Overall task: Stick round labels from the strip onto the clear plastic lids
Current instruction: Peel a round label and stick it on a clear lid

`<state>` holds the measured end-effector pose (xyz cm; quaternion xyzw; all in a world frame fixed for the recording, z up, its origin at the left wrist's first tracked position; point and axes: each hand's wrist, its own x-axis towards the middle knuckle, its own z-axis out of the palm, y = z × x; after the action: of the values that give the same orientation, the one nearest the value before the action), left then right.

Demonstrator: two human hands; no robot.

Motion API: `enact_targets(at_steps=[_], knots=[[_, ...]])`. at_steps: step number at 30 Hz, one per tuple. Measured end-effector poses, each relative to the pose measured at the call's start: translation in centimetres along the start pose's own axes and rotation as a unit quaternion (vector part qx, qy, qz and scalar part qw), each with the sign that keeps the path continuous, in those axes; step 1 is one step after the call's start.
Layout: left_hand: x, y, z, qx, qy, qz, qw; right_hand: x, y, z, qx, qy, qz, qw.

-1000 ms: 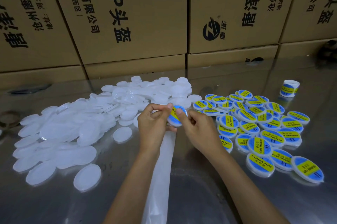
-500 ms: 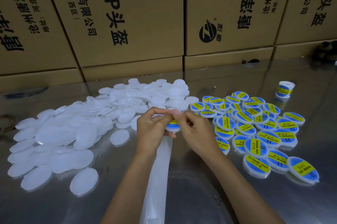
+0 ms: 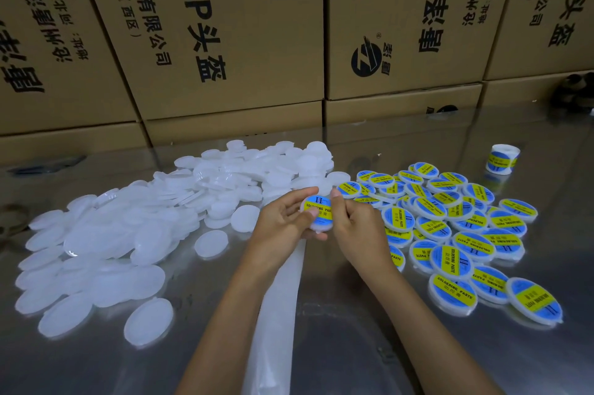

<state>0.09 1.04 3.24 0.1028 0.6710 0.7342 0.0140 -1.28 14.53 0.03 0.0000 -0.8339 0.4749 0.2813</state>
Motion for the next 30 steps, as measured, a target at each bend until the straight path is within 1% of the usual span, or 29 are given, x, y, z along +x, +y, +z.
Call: enact_targets(at_steps=[2, 4, 7, 9, 12, 14, 17, 20, 23, 30], knots=[[-0.2, -0.2, 0.1, 0.008, -0.03, 0.0, 1.0, 0.0, 0.1, -0.1, 0.012, 0.004, 0.014, 1.0], [-0.2, -0.3, 0.3, 0.014, -0.03, 0.006, 0.999, 0.0, 0.1, -0.1, 0.038, -0.003, 0.017, 0.999], [0.0, -0.2, 0.3, 0.017, 0.018, 0.01, 1.0, -0.1, -0.2, 0.0, 0.098, -0.036, 0.026, 0.994], [0.1, -0.1, 0.2, 0.026, 0.057, 0.011, 0.998, -0.4, -0.5, 0.1, 0.115, -0.056, 0.028, 0.991], [0.3, -0.2, -0.4, 0.031, 0.109, 0.026, 0.993, -1.0, -1.2, 0.3, 0.144, -0.108, 0.003, 0.984], [0.3, -0.3, -0.6, 0.027, 0.139, 0.04, 0.989, -1.2, -1.5, 0.4, 0.127, -0.133, -0.014, 0.983], [0.2, -0.4, -0.5, 0.011, 0.165, 0.05, 0.985, -1.3, -1.8, 0.4, 0.092, -0.137, -0.028, 0.986], [0.2, -0.3, -0.3, 0.008, 0.153, 0.046, 0.987, -1.2, -1.7, 0.2, 0.091, -0.155, -0.019, 0.983], [0.3, -0.3, -0.5, 0.022, 0.125, 0.038, 0.991, -0.9, -1.6, 0.1, 0.093, -0.178, 0.013, 0.98], [0.3, -0.6, -0.4, 0.037, 0.007, 0.032, 0.999, -0.3, -0.9, 0.1, 0.105, -0.15, 0.06, 0.981]])
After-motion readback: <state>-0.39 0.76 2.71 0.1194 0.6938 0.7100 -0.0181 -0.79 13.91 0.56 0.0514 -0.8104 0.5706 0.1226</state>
